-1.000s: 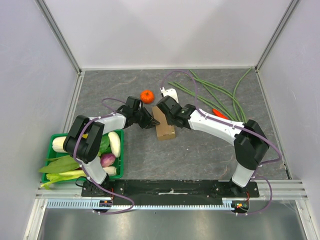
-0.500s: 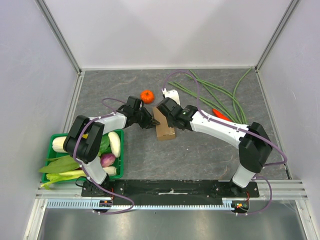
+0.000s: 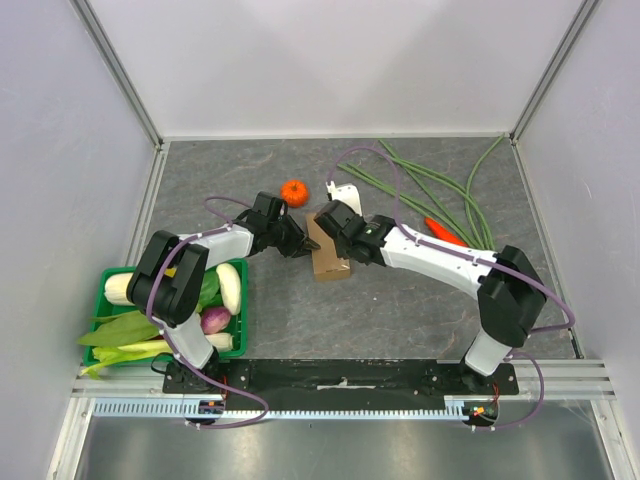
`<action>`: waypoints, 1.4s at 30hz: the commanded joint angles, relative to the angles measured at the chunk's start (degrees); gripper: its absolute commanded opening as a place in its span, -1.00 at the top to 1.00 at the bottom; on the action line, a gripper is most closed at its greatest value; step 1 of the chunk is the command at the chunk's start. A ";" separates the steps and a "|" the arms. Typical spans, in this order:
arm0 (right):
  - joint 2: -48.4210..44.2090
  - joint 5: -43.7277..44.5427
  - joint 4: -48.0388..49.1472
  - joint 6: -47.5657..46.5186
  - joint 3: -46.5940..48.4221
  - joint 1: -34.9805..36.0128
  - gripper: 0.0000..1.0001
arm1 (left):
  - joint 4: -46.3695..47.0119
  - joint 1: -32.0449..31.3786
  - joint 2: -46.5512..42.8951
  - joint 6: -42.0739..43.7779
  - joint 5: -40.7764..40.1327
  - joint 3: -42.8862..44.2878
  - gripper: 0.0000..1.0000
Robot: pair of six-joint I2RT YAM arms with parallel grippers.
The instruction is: Unpack the express box
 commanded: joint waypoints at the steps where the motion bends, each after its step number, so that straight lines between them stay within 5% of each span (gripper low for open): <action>1: -3.12 -6.46 -3.29 3.48 -0.47 1.87 1.00 | -3.18 0.57 1.42 -3.99 -9.73 -1.05 0.72; 42: -18.33 -14.72 0.40 5.15 -14.27 -0.50 1.00 | -7.22 0.57 -2.19 -2.58 -14.56 -2.11 0.65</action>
